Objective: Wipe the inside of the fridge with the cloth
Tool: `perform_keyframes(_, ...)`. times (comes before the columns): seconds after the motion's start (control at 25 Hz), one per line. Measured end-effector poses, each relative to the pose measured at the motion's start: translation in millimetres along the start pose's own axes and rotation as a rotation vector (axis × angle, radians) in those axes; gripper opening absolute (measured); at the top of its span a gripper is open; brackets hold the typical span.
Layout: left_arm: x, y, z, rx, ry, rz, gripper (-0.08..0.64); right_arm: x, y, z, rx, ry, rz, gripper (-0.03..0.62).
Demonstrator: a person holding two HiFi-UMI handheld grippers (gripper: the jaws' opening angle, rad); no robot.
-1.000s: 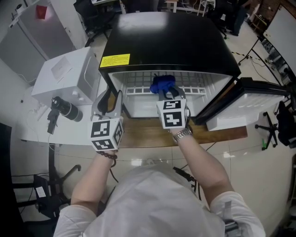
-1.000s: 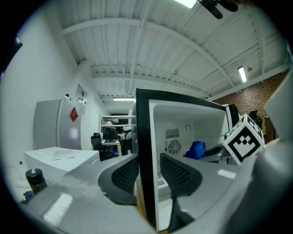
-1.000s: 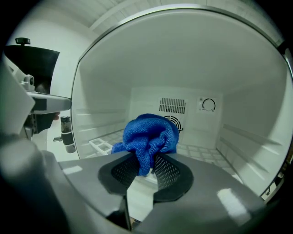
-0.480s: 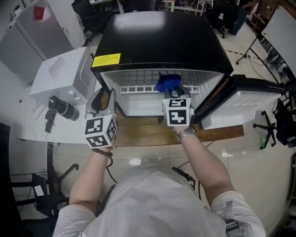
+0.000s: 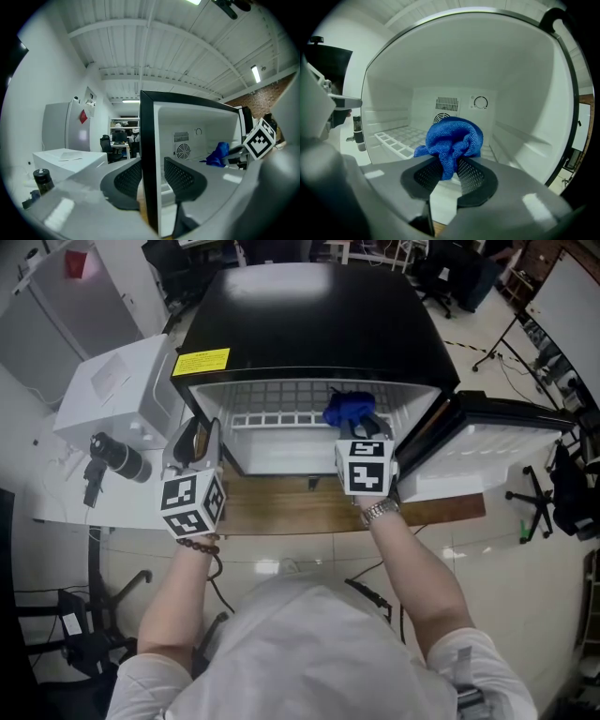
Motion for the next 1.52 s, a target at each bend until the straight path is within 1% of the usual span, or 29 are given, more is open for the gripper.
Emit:
perform_keyframes(0.28, -9.3, -2.2, -0.5, -0.003, -0.017, 0.009, 0.142, -27.4, 5.5, 7.1, 0.000, 0.022, -0.025, 0.091)
perform_keyframes(0.44, -0.6, -0.8, -0.1, -0.003, -0.028, 0.016, 0.141, -27.1, 6.3, 7.2, 0.003, 0.033, -0.034, 0.091)
perform_keyframes(0.84, -1.5, -1.1, 0.6, 0.009, -0.052, 0.024, 0.141, -39.6, 9.4, 11.6, -0.001, 0.054, -0.057, 0.091)
perform_keyframes(1.04, -3.4, 0.1, 3.0, 0.017, -0.051, 0.028, 0.141, -40.2, 7.9, 16.4, -0.026, 0.041, -0.065, 0.091)
perform_keyframes(1.28, -20.8, -0.2, 13.3, 0.009, -0.025, 0.007, 0.135, -32.0, -0.3, 31.4, -0.082, -0.021, -0.054, 0.091)
perform_keyframes(1.36, -30.1, -1.6, 15.9, 0.008, -0.005, 0.000, 0.135, -28.2, -1.8, 37.4, -0.098, -0.047, -0.044, 0.091)
perform_keyframes(1.44, -45.6, -3.2, 16.7, 0.017, 0.039, -0.007, 0.135, -26.7, -1.5, 43.5, -0.114, -0.075, -0.028, 0.091)
perform_keyframes(1.52, -68.1, -5.5, 15.6, 0.031, 0.110, -0.005, 0.137, -27.6, -0.5, 51.4, -0.132, -0.107, -0.009, 0.091)
Point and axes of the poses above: the fingertips, and each gripper's own axes: z backward along the fingers, x to its left, y out of its underside, the point moved 5 cm from there along z, backward along the fingers, and after that the axes turned 11 degrees about x, right-handed, at the moved point
